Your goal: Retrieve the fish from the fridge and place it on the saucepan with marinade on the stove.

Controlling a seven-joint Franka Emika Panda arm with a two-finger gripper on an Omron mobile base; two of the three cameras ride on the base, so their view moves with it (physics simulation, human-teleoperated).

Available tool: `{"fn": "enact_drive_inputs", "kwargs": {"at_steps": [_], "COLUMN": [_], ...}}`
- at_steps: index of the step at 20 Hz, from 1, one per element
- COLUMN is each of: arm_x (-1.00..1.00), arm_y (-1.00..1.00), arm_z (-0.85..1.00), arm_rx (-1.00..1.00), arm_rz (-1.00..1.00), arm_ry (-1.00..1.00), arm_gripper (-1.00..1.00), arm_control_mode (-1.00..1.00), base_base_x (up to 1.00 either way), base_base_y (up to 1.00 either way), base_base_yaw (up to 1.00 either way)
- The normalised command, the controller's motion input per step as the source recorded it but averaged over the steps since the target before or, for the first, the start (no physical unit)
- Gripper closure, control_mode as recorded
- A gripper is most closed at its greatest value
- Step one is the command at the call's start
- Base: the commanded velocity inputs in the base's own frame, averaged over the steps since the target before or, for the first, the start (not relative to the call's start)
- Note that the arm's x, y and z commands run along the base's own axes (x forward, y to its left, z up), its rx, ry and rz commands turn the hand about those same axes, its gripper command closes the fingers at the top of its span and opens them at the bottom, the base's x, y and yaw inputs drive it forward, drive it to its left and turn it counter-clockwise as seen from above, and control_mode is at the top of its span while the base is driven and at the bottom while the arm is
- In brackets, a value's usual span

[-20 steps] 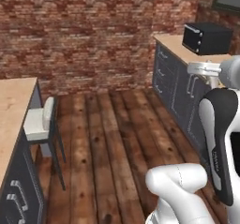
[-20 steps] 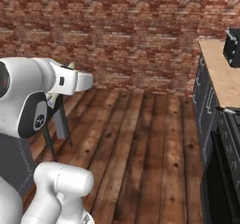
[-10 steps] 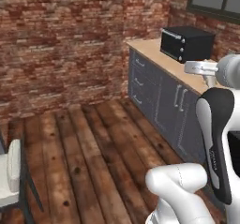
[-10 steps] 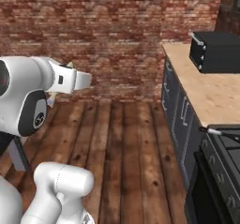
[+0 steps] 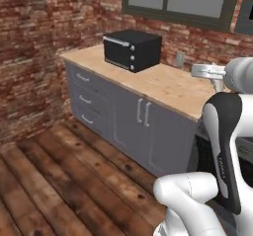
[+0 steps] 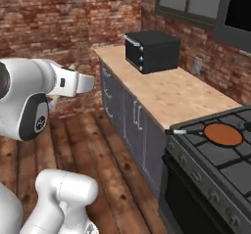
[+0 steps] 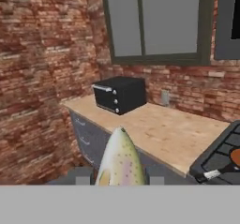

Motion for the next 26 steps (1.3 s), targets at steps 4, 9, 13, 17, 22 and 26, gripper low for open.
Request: {"fn": "enact_drive_inputs", "kwargs": {"at_steps": [4,9,13,17,22,26], "arm_x": [0.0,0.0,0.0,0.0,0.0,0.0], "arm_y": [0.0,0.0,0.0,0.0,0.0,0.0], "arm_z": [0.0,0.0,0.0,0.0,0.0,0.0], "arm_rx": [0.0,0.0,0.0,0.0,0.0,0.0], "arm_rz": [0.0,0.0,0.0,0.0,0.0,0.0], "arm_ry": [0.0,0.0,0.0,0.0,0.0,0.0], "arm_gripper": [1.0,1.0,1.0,1.0,1.0,1.0], "arm_control_mode": [1.0,1.0,1.0,1.0,1.0,1.0], "base_base_x": [0.09,0.06,0.08,0.15,0.44,0.61], "base_base_y": [-0.59,-0.39,-0.09,0.38,0.74,0.89], "base_base_yaw": [-0.76,-0.76,-0.69,-0.56,-0.46,-0.38]}}
